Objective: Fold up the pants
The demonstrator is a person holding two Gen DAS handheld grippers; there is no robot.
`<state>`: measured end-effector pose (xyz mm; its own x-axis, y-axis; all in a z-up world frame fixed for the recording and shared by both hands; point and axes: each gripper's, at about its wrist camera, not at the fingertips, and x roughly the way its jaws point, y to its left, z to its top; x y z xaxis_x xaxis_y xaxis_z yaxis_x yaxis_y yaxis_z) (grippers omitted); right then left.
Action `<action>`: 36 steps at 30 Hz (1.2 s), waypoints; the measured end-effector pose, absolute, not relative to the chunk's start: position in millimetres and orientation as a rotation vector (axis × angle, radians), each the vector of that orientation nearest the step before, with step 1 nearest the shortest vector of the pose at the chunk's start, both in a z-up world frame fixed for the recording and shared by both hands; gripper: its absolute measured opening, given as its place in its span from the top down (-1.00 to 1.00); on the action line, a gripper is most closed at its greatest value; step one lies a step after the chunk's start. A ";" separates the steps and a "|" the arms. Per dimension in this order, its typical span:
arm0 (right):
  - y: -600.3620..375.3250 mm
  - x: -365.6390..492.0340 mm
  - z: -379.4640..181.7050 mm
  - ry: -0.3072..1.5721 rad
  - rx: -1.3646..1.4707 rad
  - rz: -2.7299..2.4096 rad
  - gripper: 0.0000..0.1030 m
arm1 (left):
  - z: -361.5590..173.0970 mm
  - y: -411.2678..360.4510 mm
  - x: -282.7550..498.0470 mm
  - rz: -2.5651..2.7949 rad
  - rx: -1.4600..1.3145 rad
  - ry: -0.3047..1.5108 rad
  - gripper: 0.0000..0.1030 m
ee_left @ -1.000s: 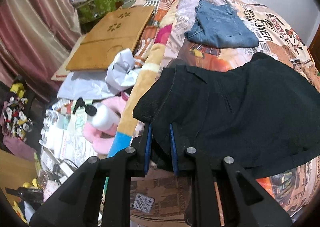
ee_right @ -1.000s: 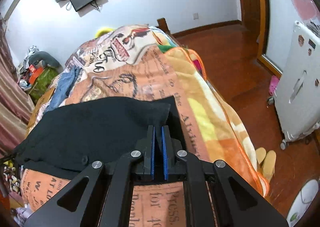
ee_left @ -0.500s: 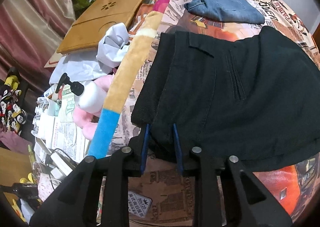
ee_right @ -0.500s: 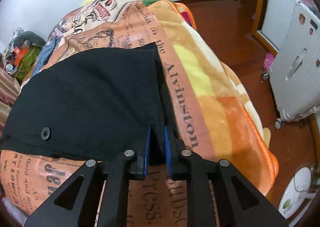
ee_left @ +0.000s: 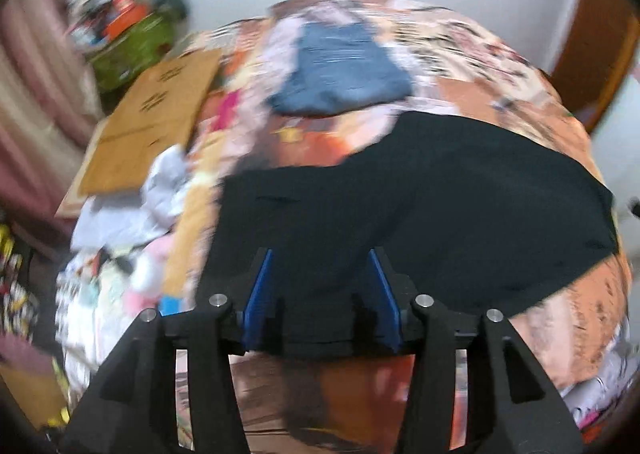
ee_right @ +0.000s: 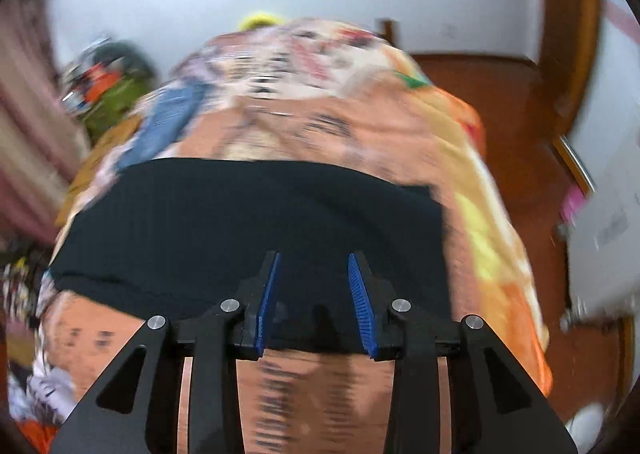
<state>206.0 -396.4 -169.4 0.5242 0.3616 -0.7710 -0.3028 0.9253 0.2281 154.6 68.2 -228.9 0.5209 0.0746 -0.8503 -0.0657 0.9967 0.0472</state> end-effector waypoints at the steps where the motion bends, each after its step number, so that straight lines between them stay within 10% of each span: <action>1: -385.2 205.3 -167.9 0.932 0.054 0.431 0.38 | -229.8 58.8 156.1 0.054 0.019 1.024 0.05; 31: -235.8 193.7 -209.6 0.977 -0.333 0.841 0.36 | -269.7 -40.3 166.2 -0.272 0.201 1.096 0.05; 36: -234.9 195.5 -212.2 0.971 -0.261 0.868 0.68 | -275.2 -34.9 178.0 -0.276 0.130 1.105 0.06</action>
